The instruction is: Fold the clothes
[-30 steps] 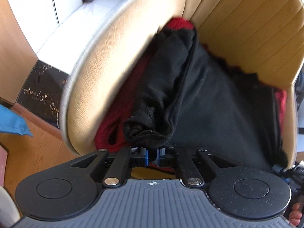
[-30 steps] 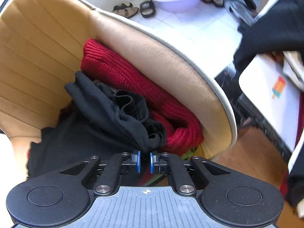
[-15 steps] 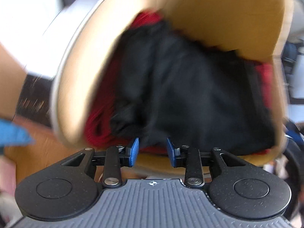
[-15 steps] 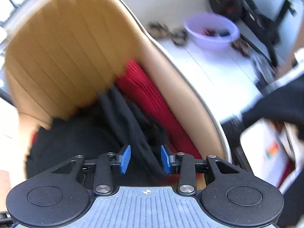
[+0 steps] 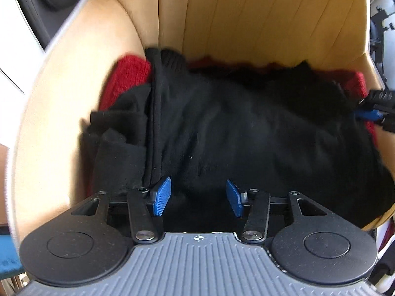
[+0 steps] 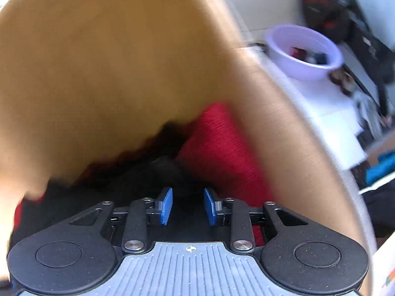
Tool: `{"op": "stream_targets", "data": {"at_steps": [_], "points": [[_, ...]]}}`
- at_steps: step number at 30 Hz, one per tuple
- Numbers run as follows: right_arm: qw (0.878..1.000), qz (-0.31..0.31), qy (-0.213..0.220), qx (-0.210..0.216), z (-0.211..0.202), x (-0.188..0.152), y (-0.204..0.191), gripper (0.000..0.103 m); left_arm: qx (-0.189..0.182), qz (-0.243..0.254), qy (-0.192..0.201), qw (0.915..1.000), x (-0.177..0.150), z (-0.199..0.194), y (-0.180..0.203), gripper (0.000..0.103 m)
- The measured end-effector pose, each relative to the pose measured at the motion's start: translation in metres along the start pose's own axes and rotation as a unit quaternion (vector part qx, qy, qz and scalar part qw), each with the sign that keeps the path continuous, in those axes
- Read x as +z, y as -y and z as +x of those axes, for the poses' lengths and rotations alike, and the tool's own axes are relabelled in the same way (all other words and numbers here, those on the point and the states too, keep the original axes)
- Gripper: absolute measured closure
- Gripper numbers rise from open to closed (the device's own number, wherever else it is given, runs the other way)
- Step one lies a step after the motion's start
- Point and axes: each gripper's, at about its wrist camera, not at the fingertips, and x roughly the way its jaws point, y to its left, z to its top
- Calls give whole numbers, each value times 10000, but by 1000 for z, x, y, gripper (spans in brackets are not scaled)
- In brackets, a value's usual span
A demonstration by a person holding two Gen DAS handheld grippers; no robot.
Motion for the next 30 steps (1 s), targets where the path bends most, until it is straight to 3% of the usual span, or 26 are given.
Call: {"op": "stream_targets", "data": {"at_steps": [1, 3, 5, 8, 10, 11, 12, 13, 14, 16, 20, 21, 22, 25, 30], "points": [[10000, 46, -89, 2, 6, 4, 7, 84, 35, 81, -17, 10000, -1, 4, 3, 45], [9996, -133, -229, -29, 17, 7, 12, 101, 85, 158, -59, 9998, -2, 10, 9, 36], [9982, -535, -186, -207, 19, 3, 4, 99, 143, 136, -111, 9997, -2, 15, 14, 28], [9985, -501, 66, -224, 11, -1, -8, 87, 210, 66, -203, 9996, 2, 5, 18, 28], [9977, -518, 389, -184, -13, -8, -16, 63, 148, 127, -157, 9997, 3, -9, 21, 28], [9966, -606, 554, -118, -27, -15, -20, 41, 63, 235, -27, 9997, 2, -19, 24, 28], [9947, -732, 716, -24, -40, -24, -25, 34, -25, 361, 122, 9993, 1, -29, 28, 28], [9927, -905, 787, 97, -51, -33, -30, 34, -51, 502, 210, 9985, 0, -34, 30, 27], [9915, -1080, 719, 134, -56, -41, -34, 32, -53, 648, 273, 9975, -1, -36, 32, 19], [9898, -1355, 434, 4, -57, -58, -38, 23, 57, 898, 290, 9955, -2, -33, 36, 11], [9889, -1357, -263, -541, -22, -79, -30, 15, 544, 727, -106, 9958, 3, 7, 24, 10], [9874, -1452, -357, -524, -14, -81, -31, 2, 592, 627, -136, 9962, 3, 15, 20, 7], [9851, -1613, -411, -439, -8, -83, -34, 1, 591, 526, -144, 9968, 4, 19, 19, 0], [9746, -2051, -576, -685, 9, -86, -47, 1, 792, 538, -234, 9951, 4, 28, 24, 0], [9730, -2080, -565, -822, 20, -88, -52, 1, 1039, 639, -372, 9918, 6, 34, 29, 0]]}}
